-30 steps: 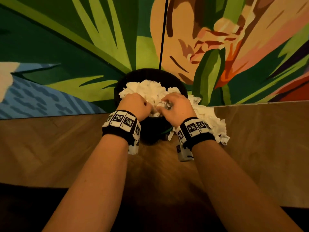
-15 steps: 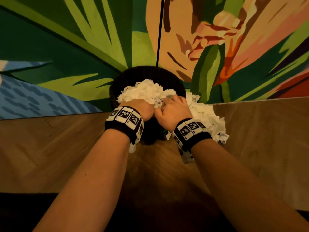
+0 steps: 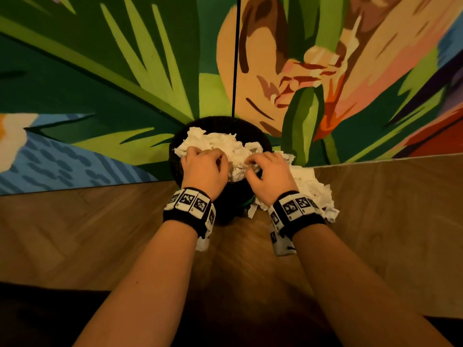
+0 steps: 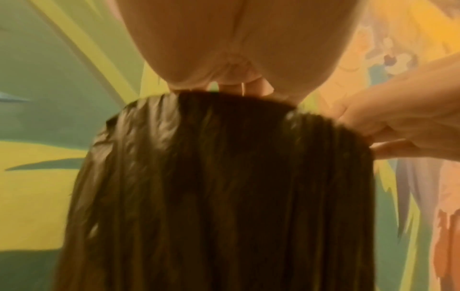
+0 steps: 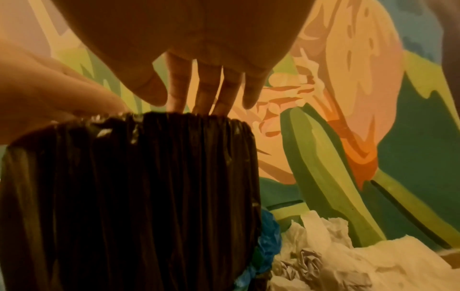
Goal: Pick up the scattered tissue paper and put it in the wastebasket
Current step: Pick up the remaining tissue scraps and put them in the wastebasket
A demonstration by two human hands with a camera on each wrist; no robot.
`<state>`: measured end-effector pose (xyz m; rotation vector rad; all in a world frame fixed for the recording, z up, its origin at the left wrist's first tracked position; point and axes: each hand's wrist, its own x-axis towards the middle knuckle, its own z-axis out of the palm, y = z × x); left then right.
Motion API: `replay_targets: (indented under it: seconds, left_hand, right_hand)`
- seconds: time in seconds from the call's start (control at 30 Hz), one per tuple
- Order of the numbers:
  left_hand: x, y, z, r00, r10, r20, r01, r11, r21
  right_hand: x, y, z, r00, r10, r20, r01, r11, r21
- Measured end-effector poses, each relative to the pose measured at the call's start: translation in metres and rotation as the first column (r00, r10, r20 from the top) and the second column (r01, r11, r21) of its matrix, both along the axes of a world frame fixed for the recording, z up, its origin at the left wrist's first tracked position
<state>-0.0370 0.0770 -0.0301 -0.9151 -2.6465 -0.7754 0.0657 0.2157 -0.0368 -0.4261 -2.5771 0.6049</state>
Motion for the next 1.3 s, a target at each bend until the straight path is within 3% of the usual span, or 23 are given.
replay_targets:
  seconds: [0.2, 0.3, 0.4, 0.53, 0.67, 0.77, 0.93, 1.07, 1.2, 1.3]
  left_hand:
    - [0.017, 0.012, 0.029, 0.996, 0.041, -0.074, -0.031, 0.99, 0.136]
    - [0.036, 0.029, 0.045, 0.986, -0.13, -0.106, 0.152, 0.96, 0.235]
    - [0.069, 0.055, 0.044, 0.929, -0.357, -0.097, 0.37, 0.885, 0.283]
    - [0.1, 0.085, 0.008, 0.839, -0.535, 0.099, 0.507, 0.834, 0.217]
    - [0.11, 0.098, -0.059, 0.757, -0.471, 0.453, 0.522, 0.853, 0.015]
    - [0.104, 0.103, -0.11, 0.691, -0.307, 0.654, 0.497, 0.859, -0.122]
    - [0.08, 0.128, -0.16, 0.687, -0.119, 0.717, 0.339, 0.925, -0.171]
    - [0.06, 0.159, -0.185, 0.697, -0.051, 0.715, 0.197, 0.973, -0.123]
    - [0.036, 0.176, -0.203, 0.604, -0.031, 0.796, 0.208, 0.971, -0.12]
    - [0.035, 0.173, -0.211, 0.646, 0.002, 0.764, 0.25, 0.944, -0.214]
  right_hand:
    - [0.015, 0.025, 0.007, 0.988, -0.08, -0.13, 0.06, 0.986, -0.153]
    - [0.024, 0.049, 0.005, 0.964, -0.222, -0.146, 0.173, 0.942, -0.288]
    - [0.036, 0.076, -0.006, 0.904, -0.403, -0.142, 0.308, 0.846, -0.435]
    - [0.06, 0.109, -0.039, 0.815, -0.579, 0.009, 0.47, 0.652, -0.595]
    - [0.083, 0.127, -0.09, 0.759, -0.591, 0.272, 0.615, 0.513, -0.599]
    - [0.094, 0.149, -0.122, 0.723, -0.535, 0.437, 0.69, 0.526, -0.497]
    - [0.093, 0.202, -0.152, 0.657, -0.475, 0.586, 0.748, 0.506, -0.429]
    - [0.064, 0.224, -0.171, 0.66, -0.365, 0.656, 0.711, 0.587, -0.388]
    - [0.042, 0.218, -0.192, 0.68, -0.217, 0.7, 0.621, 0.678, -0.393]
    - [0.038, 0.198, -0.205, 0.667, -0.112, 0.737, 0.524, 0.773, -0.357]
